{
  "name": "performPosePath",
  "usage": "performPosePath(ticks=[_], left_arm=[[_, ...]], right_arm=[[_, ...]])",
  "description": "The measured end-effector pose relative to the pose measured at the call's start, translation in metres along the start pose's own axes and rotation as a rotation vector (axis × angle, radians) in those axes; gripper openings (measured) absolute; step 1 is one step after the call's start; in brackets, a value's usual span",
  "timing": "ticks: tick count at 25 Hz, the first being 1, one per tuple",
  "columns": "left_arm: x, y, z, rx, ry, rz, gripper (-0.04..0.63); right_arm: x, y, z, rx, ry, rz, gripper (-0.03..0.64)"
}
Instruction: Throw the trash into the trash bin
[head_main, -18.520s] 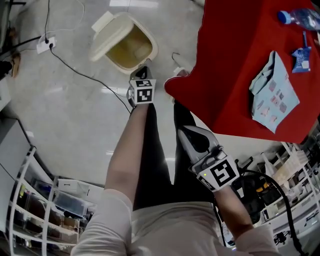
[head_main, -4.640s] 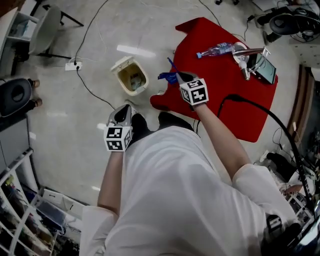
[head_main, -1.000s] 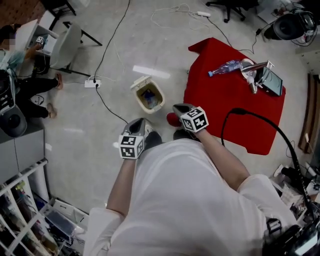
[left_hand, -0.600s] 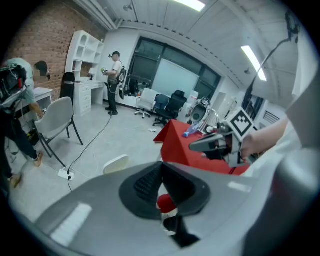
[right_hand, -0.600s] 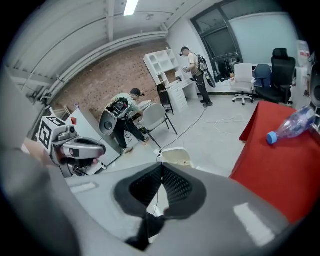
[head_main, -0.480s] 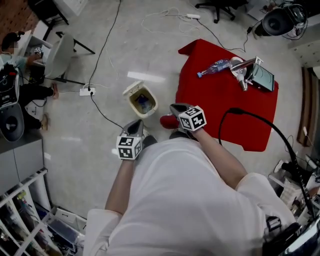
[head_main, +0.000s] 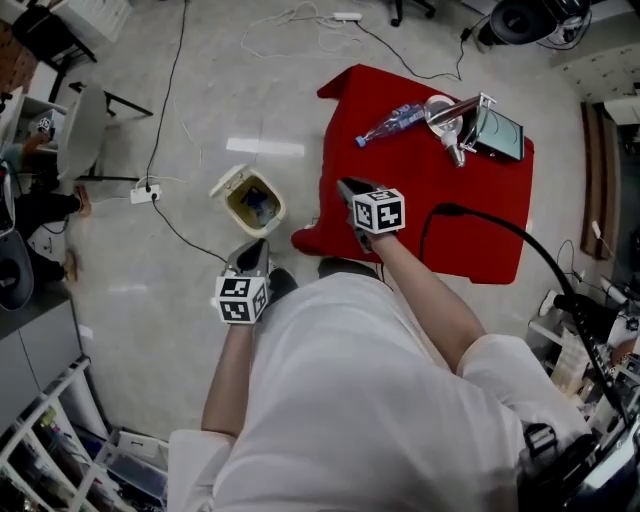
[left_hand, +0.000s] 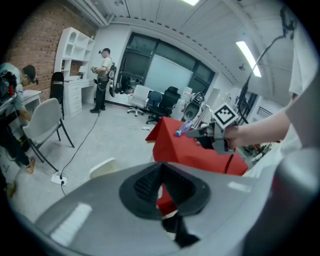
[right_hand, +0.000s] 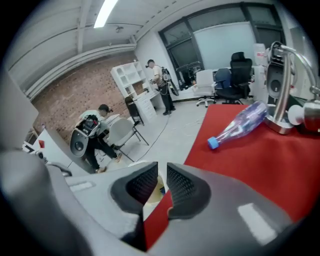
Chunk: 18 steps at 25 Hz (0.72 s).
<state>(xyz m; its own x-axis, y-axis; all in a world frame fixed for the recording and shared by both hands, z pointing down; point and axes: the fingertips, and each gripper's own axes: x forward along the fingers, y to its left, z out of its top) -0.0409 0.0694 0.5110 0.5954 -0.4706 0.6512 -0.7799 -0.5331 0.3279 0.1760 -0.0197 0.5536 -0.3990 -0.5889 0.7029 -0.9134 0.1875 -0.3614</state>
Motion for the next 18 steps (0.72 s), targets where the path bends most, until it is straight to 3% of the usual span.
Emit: performPosePath(ticks=[6,15,18], left_arm=[[0.019,-0.005,0.019,0.029,0.009,-0.02,0.005],[0.032,0.004,0.038,0.041,0.023,-0.013,0.005],[0.03,0.008,0.039,0.034,0.023,0.001,0.005]], right_arm=[[0.002,-0.082,0.043,0.226,-0.097,-0.178,0.106],[0.026,-0.15,0.053,0.537,-0.09,-0.358,0.209],[0.034,-0.169,0.051,0.617,-0.081,-0.464,0.261]])
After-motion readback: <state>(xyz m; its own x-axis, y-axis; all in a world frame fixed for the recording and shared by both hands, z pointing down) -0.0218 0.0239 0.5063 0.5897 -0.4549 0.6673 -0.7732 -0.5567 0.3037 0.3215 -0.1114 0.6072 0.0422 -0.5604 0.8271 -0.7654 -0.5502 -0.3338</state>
